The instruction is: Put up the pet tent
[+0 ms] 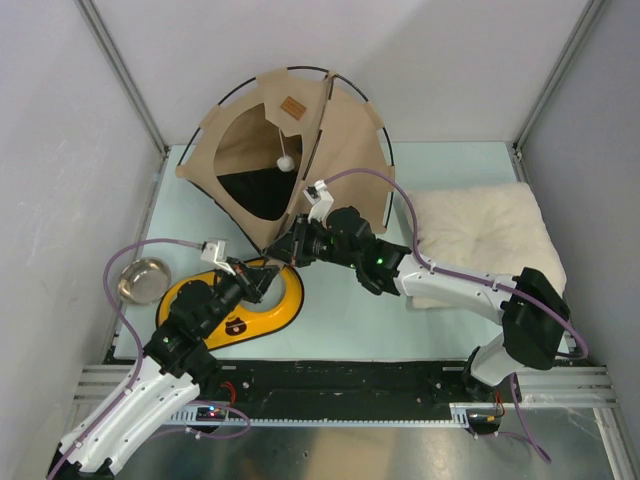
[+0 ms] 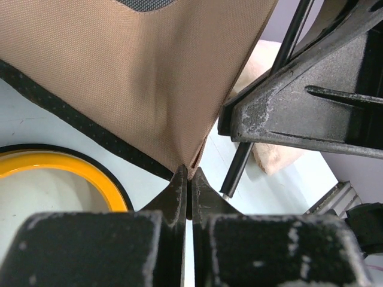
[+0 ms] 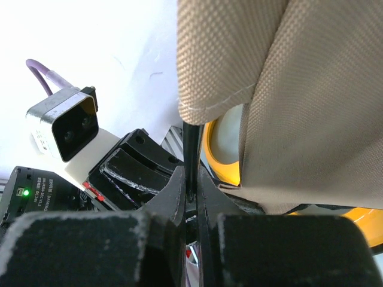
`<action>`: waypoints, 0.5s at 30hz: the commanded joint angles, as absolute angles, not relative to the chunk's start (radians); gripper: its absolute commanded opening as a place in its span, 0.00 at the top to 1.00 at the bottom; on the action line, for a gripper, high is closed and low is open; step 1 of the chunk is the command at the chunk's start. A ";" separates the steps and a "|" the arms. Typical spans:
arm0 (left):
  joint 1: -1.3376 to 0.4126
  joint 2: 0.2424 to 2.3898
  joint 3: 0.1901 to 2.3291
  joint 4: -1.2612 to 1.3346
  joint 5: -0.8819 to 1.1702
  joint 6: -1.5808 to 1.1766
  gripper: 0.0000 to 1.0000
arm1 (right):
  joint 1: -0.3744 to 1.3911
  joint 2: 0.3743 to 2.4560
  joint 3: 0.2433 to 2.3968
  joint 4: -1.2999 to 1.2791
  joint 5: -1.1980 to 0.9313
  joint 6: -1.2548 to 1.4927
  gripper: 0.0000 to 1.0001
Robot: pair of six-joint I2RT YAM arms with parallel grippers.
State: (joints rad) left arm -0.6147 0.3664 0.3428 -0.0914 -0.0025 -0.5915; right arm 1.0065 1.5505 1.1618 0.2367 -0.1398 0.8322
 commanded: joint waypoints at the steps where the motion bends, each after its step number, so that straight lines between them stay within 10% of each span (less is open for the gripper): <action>1: -0.645 0.358 0.324 -0.262 0.006 -0.567 1.00 | 0.919 1.548 1.262 0.367 0.041 0.798 1.00; 15: -0.648 0.338 0.303 -0.299 -0.029 -0.568 1.00 | 0.869 1.564 1.275 0.352 0.071 0.811 1.00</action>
State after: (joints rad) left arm -0.6262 0.3473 0.3393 -0.1020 -0.0631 -0.5915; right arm 0.9817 1.5768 1.1854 0.2054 -0.1440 0.8185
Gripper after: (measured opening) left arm 0.014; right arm 0.065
